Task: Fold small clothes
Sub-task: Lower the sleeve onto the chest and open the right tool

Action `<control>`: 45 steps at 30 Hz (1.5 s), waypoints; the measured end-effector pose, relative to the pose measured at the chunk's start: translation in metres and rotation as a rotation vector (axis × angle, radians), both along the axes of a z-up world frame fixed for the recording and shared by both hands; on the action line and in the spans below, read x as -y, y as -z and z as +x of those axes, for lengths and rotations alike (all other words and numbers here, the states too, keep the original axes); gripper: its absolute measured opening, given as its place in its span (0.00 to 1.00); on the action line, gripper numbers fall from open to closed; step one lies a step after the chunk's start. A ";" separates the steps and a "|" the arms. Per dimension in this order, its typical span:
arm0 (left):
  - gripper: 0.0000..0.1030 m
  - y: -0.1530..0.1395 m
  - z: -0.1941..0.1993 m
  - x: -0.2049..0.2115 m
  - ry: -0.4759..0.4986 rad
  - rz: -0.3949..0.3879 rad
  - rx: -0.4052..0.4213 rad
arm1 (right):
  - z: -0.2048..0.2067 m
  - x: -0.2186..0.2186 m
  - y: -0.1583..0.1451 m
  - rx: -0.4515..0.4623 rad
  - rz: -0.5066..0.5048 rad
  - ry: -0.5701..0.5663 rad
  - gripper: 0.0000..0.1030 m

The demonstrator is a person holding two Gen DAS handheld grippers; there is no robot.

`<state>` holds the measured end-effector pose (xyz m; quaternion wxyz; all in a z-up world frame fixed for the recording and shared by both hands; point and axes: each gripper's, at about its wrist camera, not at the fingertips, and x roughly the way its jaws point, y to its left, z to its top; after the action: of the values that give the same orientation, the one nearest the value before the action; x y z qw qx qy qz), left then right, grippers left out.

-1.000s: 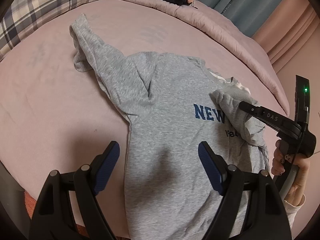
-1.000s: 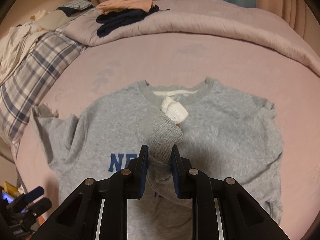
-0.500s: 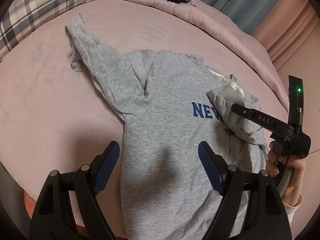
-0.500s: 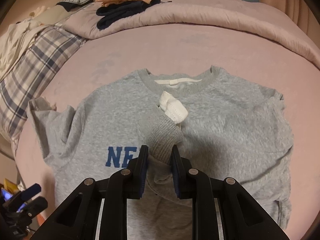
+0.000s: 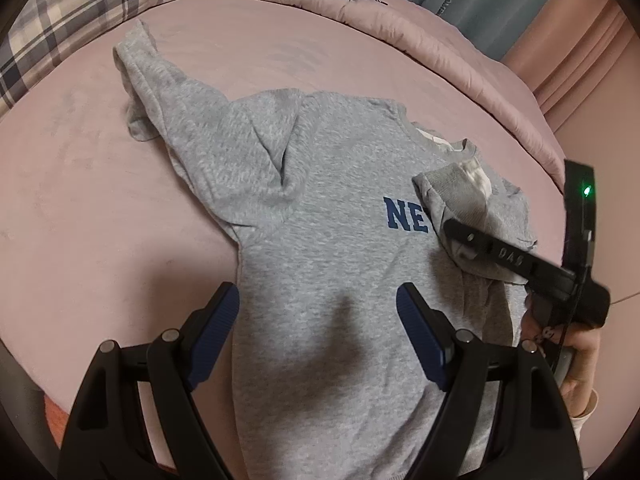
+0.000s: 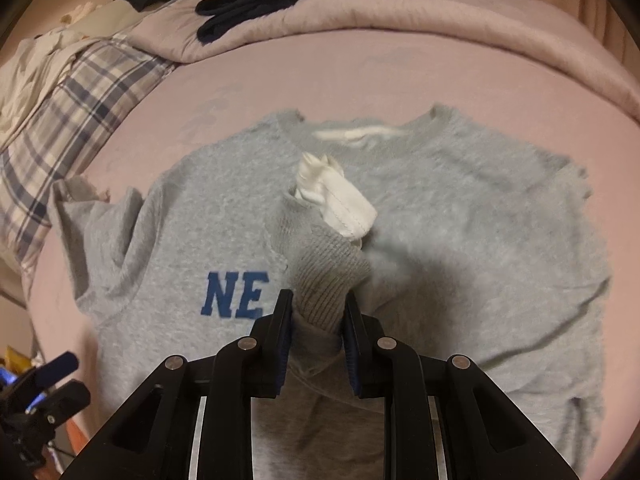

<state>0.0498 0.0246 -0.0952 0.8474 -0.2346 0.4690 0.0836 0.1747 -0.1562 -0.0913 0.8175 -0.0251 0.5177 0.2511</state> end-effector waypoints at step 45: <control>0.91 -0.018 0.046 0.024 -0.071 0.022 0.135 | 0.003 0.081 -0.083 0.302 0.206 -0.001 0.80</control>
<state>0.0957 0.0005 -0.0771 0.8761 -0.2466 0.4013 0.1027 0.1775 -0.2375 -0.0085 0.8842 0.0211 0.3606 0.2963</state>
